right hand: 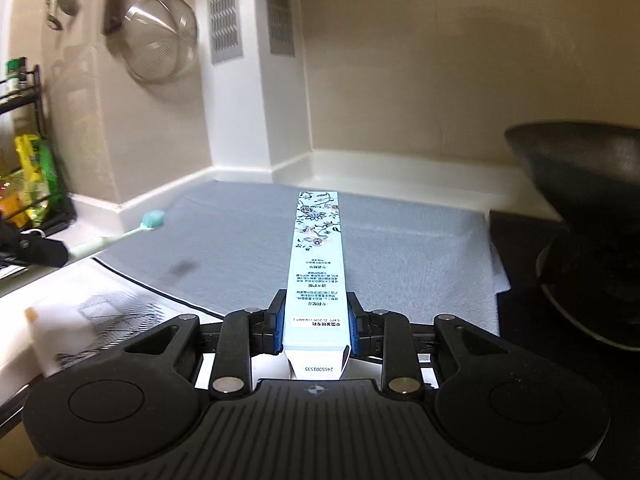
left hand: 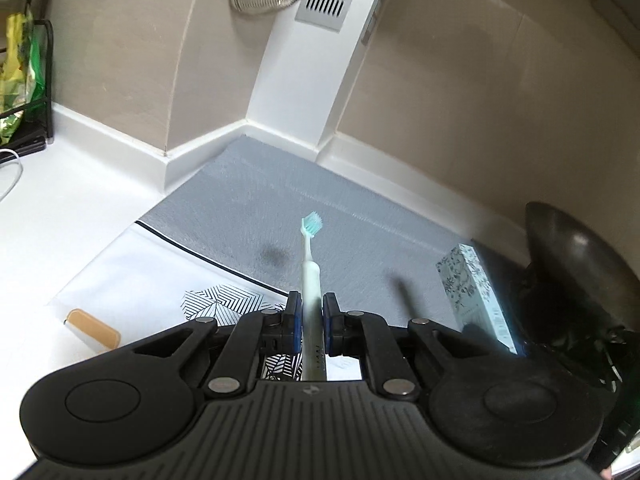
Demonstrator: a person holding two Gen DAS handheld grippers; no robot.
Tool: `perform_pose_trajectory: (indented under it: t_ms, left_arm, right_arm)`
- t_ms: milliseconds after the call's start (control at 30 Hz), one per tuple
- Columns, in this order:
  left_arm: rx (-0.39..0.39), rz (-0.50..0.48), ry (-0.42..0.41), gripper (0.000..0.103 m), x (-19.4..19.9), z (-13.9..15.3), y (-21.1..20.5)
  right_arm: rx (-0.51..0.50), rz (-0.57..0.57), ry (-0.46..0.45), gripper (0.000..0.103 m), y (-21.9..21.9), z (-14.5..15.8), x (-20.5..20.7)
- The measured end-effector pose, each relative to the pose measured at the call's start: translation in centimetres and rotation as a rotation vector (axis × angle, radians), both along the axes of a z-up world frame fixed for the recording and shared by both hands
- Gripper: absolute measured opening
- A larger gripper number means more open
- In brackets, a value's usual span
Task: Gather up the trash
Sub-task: 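Carry the toothpaste box and white toothbrush down toward the bin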
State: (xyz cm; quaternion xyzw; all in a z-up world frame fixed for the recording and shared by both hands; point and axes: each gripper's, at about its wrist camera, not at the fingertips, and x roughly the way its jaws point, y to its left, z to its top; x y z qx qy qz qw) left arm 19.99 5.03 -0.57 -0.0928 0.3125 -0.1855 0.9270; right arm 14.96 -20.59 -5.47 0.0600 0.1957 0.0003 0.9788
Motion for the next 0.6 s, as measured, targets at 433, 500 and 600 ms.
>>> perform_pose_trajectory:
  t_ms: [433,500,600]
  left_arm:
    - [-0.006,0.017,-0.068,0.010,-9.5,2.1,4.4]
    - [-0.003,0.013,-0.081,0.010,-11.4,2.2,5.1]
    - [-0.008,0.010,-0.086,0.010,-14.0,2.2,6.2]
  right_arm:
    - [-0.056,0.125,-0.094,0.030,2.0,3.1,-11.1]
    - [-0.064,0.152,-0.093,0.030,2.6,3.1,-12.6]
    - [-0.087,0.198,-0.096,0.030,3.6,2.9,-15.0]
